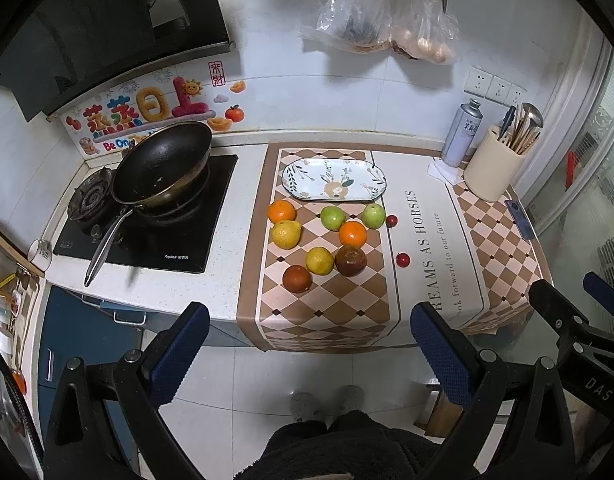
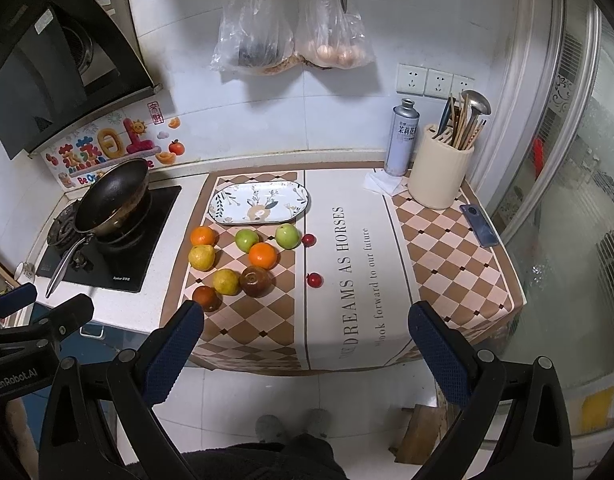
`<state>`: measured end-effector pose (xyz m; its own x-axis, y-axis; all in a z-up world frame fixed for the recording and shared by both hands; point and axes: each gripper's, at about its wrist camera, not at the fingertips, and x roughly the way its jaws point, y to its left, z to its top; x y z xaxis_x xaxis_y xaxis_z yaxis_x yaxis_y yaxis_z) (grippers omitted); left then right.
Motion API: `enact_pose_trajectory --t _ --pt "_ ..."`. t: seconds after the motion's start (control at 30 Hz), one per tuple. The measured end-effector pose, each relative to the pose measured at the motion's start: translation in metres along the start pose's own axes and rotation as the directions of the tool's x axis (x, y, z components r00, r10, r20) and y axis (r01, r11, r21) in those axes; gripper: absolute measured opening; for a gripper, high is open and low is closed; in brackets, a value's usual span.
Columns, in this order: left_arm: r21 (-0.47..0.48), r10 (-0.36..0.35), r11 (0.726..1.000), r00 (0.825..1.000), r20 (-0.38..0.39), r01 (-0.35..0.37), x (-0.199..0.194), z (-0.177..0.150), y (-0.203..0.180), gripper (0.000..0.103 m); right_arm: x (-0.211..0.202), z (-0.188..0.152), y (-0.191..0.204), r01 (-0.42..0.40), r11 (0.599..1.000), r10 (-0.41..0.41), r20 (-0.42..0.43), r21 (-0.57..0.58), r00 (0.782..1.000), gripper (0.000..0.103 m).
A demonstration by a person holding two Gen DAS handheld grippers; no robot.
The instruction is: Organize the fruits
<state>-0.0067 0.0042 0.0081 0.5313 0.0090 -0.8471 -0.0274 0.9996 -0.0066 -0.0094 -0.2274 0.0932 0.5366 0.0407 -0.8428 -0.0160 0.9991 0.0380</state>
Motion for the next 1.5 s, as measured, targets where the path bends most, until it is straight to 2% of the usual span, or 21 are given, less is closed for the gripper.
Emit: enact_pose_trajectory --t 0.37,0.47,0.8,0.83,1.03,1.5 --pt "-0.001 -0.001 1.000 1.000 0.001 0.001 -0.001 -0.001 0.002 0.103 -0.006 0.005 -0.002 -0.004 1.000 0.004 0.000 0.002 1.000 0.103" --pt "-0.005 0.001 1.000 1.000 0.004 -0.001 -0.002 -0.001 0.005 0.103 -0.002 -0.003 0.001 -0.003 1.000 0.003 0.001 -0.001 1.000 0.103" --pt "-0.005 0.001 1.000 1.000 0.005 -0.001 -0.002 -0.002 0.007 0.103 -0.007 0.008 0.000 -0.011 1.000 0.011 0.004 0.000 1.000 0.103" --pt "-0.004 0.001 1.000 1.000 0.004 -0.001 -0.002 -0.002 0.005 0.103 -0.002 -0.007 0.003 -0.005 1.000 0.005 0.004 -0.002 1.000 0.103" --pt "-0.009 0.003 1.000 1.000 0.008 -0.003 -0.004 -0.004 0.009 0.103 -0.009 0.002 0.006 -0.007 1.000 0.007 0.010 -0.005 1.000 0.103" --pt "-0.014 0.002 1.000 1.000 0.009 -0.002 -0.006 -0.003 0.012 0.103 -0.002 -0.006 0.011 -0.010 1.000 0.011 0.018 -0.004 1.000 0.103"
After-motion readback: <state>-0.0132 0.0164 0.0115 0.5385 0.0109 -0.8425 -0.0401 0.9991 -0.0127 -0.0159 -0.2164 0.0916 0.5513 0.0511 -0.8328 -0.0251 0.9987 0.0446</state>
